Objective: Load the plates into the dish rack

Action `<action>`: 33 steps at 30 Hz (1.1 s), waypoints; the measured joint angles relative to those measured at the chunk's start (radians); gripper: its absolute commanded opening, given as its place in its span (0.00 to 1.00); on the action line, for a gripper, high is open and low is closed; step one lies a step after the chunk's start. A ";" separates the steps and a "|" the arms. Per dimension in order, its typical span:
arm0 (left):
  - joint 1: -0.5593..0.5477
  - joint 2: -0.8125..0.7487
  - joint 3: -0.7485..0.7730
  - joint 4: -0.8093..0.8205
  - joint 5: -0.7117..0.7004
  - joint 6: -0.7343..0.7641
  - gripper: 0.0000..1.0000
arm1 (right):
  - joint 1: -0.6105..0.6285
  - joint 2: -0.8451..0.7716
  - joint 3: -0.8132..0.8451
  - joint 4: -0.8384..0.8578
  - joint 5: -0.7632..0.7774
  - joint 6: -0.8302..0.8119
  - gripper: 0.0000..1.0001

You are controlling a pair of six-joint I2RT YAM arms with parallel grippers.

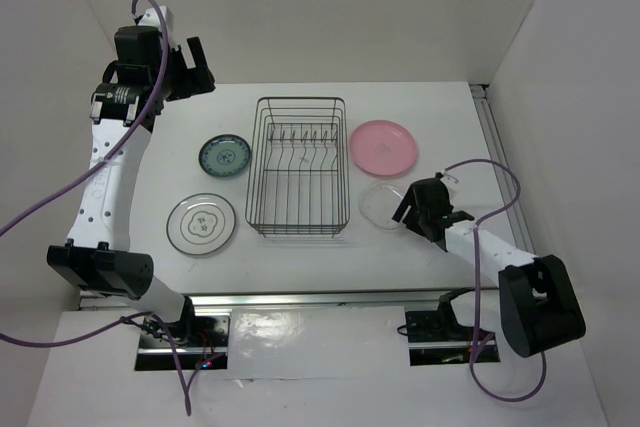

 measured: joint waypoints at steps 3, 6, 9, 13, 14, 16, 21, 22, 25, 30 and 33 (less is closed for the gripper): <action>0.000 0.000 0.000 0.000 0.002 0.000 1.00 | 0.000 0.027 -0.008 0.019 0.001 0.016 0.65; 0.000 0.000 0.000 0.000 0.002 0.000 1.00 | 0.000 0.027 -0.019 0.042 0.002 0.031 0.58; 0.000 0.000 0.000 0.000 0.002 0.000 1.00 | 0.000 0.039 -0.019 0.055 0.002 0.040 0.58; 0.000 0.000 0.000 0.000 0.002 0.000 1.00 | 0.000 0.062 -0.011 0.069 0.010 0.045 0.51; 0.000 0.000 0.000 0.000 0.002 0.000 1.00 | 0.000 0.068 -0.008 0.073 0.013 0.047 0.49; 0.000 0.000 0.000 0.000 0.001 0.000 1.00 | 0.003 0.082 0.000 0.072 0.021 0.051 0.47; 0.000 0.000 0.000 0.000 -0.005 0.000 1.00 | 0.011 0.124 0.032 0.063 0.051 0.055 0.41; 0.000 0.000 0.000 0.000 -0.006 0.000 1.00 | 0.015 0.135 0.042 0.056 0.060 0.055 0.41; 0.000 0.000 0.000 0.000 -0.013 0.001 1.00 | 0.028 0.160 0.063 0.045 0.086 0.055 0.35; 0.000 0.000 0.000 0.000 -0.027 0.001 1.00 | 0.050 0.196 0.101 0.005 0.126 0.052 0.30; 0.000 0.000 0.000 0.000 -0.030 0.001 1.00 | 0.057 0.204 0.111 -0.003 0.141 0.055 0.21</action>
